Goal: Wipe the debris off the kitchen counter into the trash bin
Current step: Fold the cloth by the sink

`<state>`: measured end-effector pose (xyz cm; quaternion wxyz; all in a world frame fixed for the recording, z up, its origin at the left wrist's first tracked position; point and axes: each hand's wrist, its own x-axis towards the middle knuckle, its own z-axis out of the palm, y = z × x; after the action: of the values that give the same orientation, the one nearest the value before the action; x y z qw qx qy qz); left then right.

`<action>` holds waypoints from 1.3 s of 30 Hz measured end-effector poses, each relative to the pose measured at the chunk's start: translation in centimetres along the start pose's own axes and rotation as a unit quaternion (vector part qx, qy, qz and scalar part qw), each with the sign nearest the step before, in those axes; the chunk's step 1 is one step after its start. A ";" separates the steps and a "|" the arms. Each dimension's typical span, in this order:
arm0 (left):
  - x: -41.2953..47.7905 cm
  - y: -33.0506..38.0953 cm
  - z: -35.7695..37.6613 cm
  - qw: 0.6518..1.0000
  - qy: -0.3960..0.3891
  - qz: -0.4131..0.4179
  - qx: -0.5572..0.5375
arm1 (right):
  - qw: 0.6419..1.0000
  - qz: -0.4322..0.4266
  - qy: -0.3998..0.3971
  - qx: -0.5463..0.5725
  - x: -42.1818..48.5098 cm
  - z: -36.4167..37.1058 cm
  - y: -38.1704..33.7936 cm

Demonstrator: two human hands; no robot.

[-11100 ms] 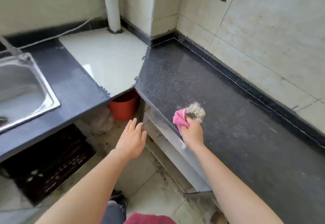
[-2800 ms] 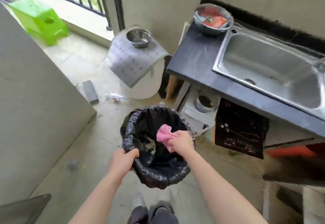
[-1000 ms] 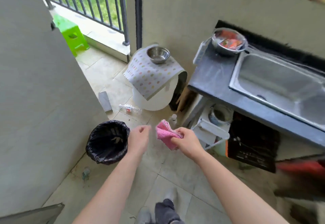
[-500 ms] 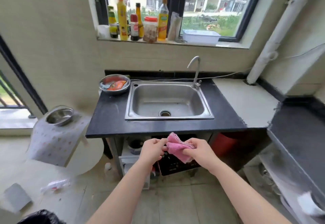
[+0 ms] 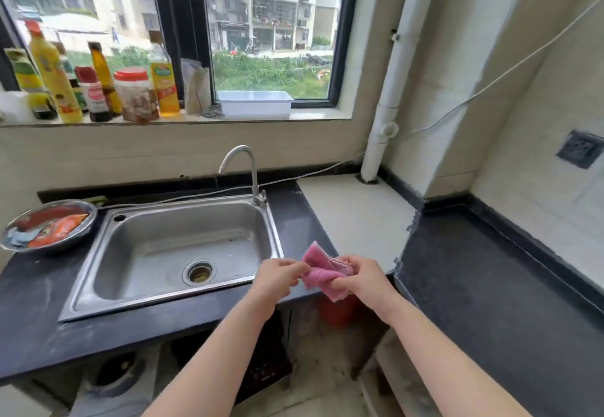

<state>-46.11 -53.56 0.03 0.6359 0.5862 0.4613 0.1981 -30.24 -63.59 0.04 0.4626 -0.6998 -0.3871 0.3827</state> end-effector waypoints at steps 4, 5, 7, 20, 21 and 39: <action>5.8 4.0 2.3 0.998 -0.010 0.051 0.021 | 0.989 0.028 -0.048 0.138 5.0 -4.2 -0.3; 7.4 5.1 2.7 0.997 -0.018 0.065 0.028 | 0.984 0.039 -0.057 0.165 6.6 -5.3 -0.6; 10.9 7.4 3.6 0.995 -0.039 0.087 0.040 | 0.978 0.042 -0.057 0.196 10.1 -7.4 -1.2; 33.7 21.5 7.2 0.985 -0.044 0.165 0.034 | 0.985 0.046 0.021 0.167 32.8 -16.6 -7.9; 34.9 22.5 7.1 0.984 -0.040 0.172 0.028 | 0.984 0.045 0.024 0.169 34.5 -17.0 -8.4; 59.1 32.7 6.3 0.982 0.148 0.071 -0.097 | 0.986 -0.027 0.131 0.103 66.3 -18.1 -14.8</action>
<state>-2.24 -2.62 8.74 0.5987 0.5174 0.4863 0.3706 10.19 -6.54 7.31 0.5886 -0.6820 -0.3007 0.3130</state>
